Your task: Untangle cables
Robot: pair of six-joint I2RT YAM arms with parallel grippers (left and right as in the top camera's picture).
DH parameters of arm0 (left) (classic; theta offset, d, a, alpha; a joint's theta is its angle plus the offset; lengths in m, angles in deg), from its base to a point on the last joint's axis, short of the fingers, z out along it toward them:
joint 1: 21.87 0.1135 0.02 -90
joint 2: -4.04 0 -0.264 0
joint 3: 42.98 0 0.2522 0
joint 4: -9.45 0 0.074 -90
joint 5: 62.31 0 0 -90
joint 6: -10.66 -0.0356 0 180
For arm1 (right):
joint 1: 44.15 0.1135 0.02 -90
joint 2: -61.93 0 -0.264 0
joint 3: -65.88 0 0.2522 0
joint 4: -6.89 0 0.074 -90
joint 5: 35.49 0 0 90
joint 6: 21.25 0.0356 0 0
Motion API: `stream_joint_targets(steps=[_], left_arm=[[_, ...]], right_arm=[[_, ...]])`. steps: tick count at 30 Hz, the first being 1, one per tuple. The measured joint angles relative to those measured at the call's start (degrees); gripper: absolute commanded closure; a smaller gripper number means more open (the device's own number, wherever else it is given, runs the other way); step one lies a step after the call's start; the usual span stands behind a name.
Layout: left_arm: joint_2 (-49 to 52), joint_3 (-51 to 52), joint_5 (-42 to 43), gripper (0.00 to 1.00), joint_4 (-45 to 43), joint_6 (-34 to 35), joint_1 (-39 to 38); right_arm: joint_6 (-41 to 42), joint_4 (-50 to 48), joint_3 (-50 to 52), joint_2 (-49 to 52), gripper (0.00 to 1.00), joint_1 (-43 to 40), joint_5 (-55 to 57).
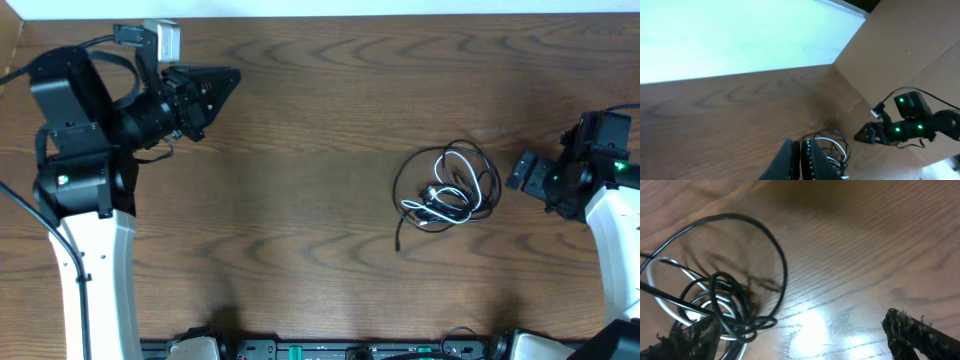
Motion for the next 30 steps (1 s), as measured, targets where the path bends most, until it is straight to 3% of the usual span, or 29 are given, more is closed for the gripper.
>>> stream_joint_targets(steps=[3,5,8,9,18,27,30], left_arm=[[0.22,0.0,0.66,0.92,1.6,0.0,0.0],[0.22,0.0,0.9,0.83,2.34,-0.09,-0.02],[0.22,0.0,1.07,0.59,4.0,0.24,-0.02],[0.22,0.0,1.07,0.57,5.18,0.22,-0.02],[0.28,0.0,1.07,0.55,15.04,-4.33,-0.02],[0.61,0.85,1.09,0.55,18.05,-7.52,-0.02],[0.66,1.99,1.09,0.54,18.12,-8.13,-0.02]], right_arm=[[-0.7,-0.04,0.0,0.0,0.01,0.55,-2.16],[-1.33,-0.09,0.0,0.0,0.01,1.38,-3.58],[-2.49,-0.55,0.02,0.0,0.01,2.8,-6.05],[-3.32,-1.05,0.02,0.0,0.01,3.17,-6.99],[-7.23,-6.69,0.02,0.63,0.01,8.87,-11.26],[-7.56,-10.73,0.02,7.72,0.01,9.51,-10.88],[-7.34,-11.34,0.02,9.88,0.37,9.53,-10.86]])
